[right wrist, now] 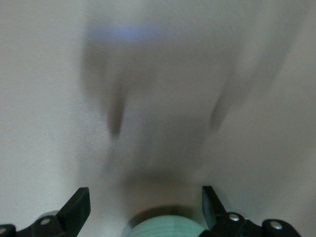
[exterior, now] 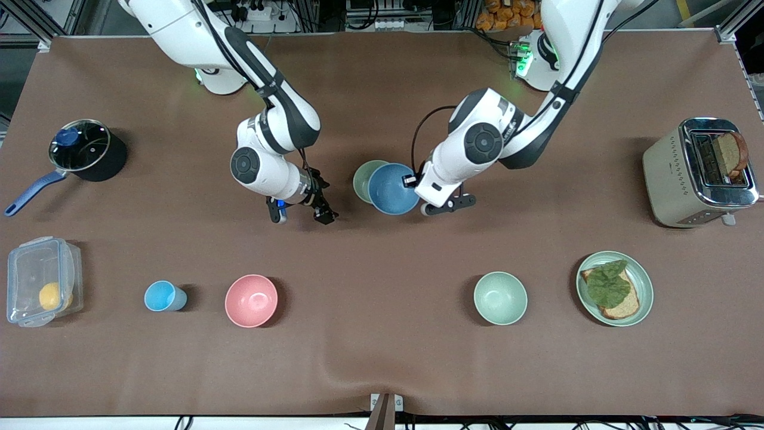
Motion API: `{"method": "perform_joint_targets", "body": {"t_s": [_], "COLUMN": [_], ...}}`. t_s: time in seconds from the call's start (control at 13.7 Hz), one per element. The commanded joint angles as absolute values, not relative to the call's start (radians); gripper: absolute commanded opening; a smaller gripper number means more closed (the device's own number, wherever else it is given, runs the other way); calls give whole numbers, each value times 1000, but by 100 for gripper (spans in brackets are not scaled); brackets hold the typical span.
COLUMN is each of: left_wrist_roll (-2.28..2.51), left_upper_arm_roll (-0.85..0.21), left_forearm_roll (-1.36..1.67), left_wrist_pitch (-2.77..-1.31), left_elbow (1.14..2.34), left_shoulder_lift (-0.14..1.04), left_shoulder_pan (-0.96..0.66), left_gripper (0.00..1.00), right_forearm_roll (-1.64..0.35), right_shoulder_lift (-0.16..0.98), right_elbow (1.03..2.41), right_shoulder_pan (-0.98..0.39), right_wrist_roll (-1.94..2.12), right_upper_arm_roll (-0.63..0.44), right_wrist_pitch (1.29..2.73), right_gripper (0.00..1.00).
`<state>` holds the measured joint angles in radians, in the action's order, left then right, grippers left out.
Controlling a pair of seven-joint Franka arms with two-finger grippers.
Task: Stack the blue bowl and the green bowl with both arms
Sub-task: 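Lower the blue bowl into the green bowl with the left gripper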
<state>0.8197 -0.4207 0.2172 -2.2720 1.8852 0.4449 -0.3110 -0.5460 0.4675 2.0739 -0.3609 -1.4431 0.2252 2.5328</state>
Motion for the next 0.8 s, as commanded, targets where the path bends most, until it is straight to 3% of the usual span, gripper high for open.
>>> {"method": "perform_joint_targets", "body": {"t_s": [0.0, 0.36, 0.73], "left_wrist_roll": [848, 880, 897], "left_upper_arm_roll": [-416, -413, -410], "left_forearm_roll": [232, 224, 224], "left_wrist_pitch": [-2299, -2309, -2310], "left_elbow": [1884, 1836, 1832], "left_shoulder_lift": [466, 537, 564], "left_shoulder_pan": [-340, -373, -406], "left_gripper": [0, 0, 0], "right_forearm_roll": [-632, -680, -732], "right_shoulder_lift": [472, 502, 505], "right_elbow": [2083, 2125, 2123], "right_shoulder_pan": [-364, -416, -428], "right_wrist_roll": [-1453, -1451, -1447], "right_upper_arm_roll": [235, 236, 239], "right_wrist_pitch": [2566, 2695, 2701], "right_gripper": [100, 100, 100]}}
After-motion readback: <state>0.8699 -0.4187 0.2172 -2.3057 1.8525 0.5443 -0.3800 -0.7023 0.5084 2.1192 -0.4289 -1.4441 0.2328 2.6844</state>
